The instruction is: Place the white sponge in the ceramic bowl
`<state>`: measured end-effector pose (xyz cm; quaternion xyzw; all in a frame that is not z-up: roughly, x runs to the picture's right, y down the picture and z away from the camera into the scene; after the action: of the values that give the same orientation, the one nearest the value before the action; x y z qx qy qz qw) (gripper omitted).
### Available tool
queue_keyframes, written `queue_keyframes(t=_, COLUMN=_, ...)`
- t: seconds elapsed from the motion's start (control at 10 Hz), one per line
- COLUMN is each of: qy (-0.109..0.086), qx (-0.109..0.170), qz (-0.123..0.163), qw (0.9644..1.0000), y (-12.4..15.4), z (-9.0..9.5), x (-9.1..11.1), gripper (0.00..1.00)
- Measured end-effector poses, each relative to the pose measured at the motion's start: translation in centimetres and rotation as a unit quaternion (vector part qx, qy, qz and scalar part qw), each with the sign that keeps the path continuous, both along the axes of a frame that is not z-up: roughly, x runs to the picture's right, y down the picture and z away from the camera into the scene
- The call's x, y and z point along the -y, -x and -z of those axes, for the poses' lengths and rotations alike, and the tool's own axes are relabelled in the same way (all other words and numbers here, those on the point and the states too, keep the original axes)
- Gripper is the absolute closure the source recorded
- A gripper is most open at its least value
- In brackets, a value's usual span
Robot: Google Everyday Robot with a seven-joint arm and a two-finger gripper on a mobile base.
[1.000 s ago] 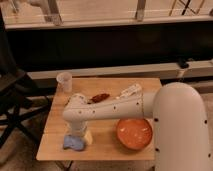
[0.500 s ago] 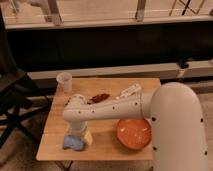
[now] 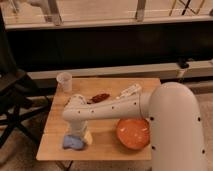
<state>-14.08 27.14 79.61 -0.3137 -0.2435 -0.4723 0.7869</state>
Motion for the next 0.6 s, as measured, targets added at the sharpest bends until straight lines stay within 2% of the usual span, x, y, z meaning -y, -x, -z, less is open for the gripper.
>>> queue_keyframes(t=0.6, qy=0.005, qx=-0.004, qz=0.006, qw=1.0000, y=0.23, z=-0.51, x=-0.24, gripper=0.20)
